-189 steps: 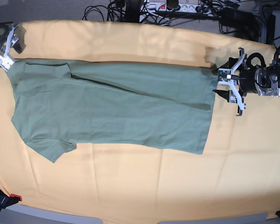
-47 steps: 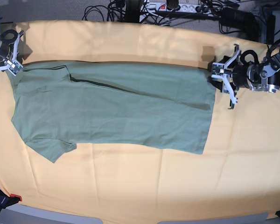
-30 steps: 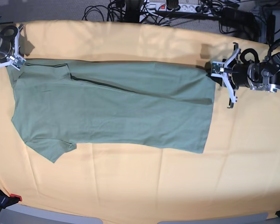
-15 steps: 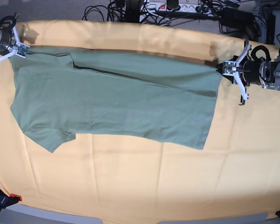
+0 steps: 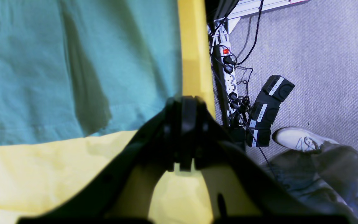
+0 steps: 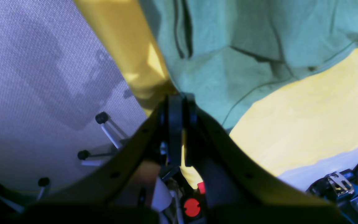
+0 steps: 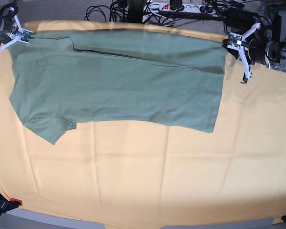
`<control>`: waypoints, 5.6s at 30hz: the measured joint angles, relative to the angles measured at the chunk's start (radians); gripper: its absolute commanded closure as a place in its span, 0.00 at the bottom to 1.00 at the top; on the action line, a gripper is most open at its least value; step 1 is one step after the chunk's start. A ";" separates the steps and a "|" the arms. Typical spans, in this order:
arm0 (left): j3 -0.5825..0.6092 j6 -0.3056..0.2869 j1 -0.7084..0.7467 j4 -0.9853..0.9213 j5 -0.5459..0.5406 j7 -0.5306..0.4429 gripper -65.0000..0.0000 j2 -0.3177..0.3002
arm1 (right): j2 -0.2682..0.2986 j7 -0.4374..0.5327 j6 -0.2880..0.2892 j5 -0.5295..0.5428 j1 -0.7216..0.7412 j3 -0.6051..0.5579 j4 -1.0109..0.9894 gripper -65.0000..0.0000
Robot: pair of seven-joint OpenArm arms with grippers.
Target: Fold the T-shirt properly
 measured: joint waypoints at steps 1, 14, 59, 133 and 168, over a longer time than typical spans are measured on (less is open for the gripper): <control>0.000 0.000 0.000 0.000 0.000 0.000 1.00 -0.004 | 0.000 -0.010 0.000 0.001 0.000 0.000 0.000 1.00; 0.000 0.000 0.000 0.006 -0.043 0.004 0.74 -0.010 | 0.000 -0.039 0.011 0.014 0.000 0.000 0.000 0.75; -0.007 0.002 -0.526 -1.250 -1.281 0.382 0.52 0.640 | -0.119 -0.198 0.040 0.681 0.000 0.602 0.156 0.49; -0.006 0.004 -0.627 -1.250 -1.385 0.883 1.00 0.806 | -0.503 -0.383 0.071 0.816 1.238 0.212 -1.082 0.49; -0.006 0.170 -0.691 -1.250 -0.778 0.246 1.00 0.819 | -0.505 0.147 0.040 0.233 1.407 0.050 -1.083 1.00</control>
